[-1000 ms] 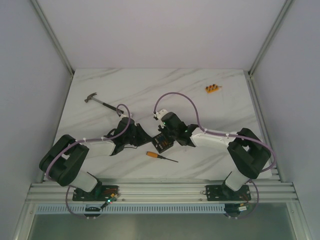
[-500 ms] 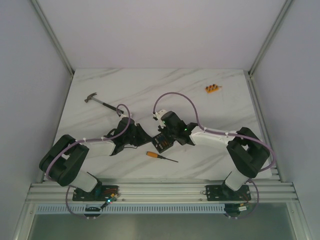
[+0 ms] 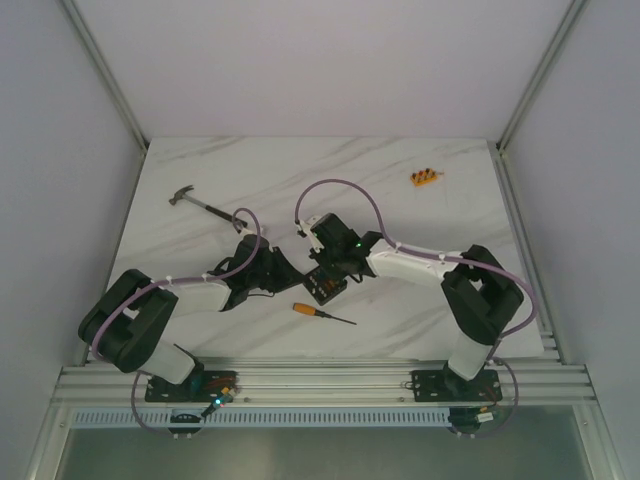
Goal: Snap on the fuse box
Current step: Install the fuse at the fuse box base.
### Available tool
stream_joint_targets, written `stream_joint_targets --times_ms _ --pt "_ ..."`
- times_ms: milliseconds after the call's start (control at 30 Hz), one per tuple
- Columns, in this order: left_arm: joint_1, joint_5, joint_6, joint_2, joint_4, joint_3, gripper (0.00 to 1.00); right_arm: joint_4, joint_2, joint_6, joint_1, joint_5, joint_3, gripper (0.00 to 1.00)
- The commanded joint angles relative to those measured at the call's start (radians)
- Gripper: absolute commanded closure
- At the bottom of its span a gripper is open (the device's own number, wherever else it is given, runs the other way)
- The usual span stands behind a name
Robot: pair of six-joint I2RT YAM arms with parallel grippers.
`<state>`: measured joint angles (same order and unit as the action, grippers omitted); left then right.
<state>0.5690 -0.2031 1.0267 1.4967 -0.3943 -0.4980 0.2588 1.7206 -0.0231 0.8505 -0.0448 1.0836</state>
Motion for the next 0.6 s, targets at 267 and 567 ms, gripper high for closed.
stream_joint_targets --times_ms 267,567 --pt "0.002 0.046 -0.049 -0.013 0.085 -0.033 0.75 0.258 0.156 0.078 0.010 0.100 0.192 1.00" --pt "0.002 0.057 -0.050 -0.022 0.085 -0.025 0.75 0.289 0.236 0.055 0.005 0.107 0.220 1.00"
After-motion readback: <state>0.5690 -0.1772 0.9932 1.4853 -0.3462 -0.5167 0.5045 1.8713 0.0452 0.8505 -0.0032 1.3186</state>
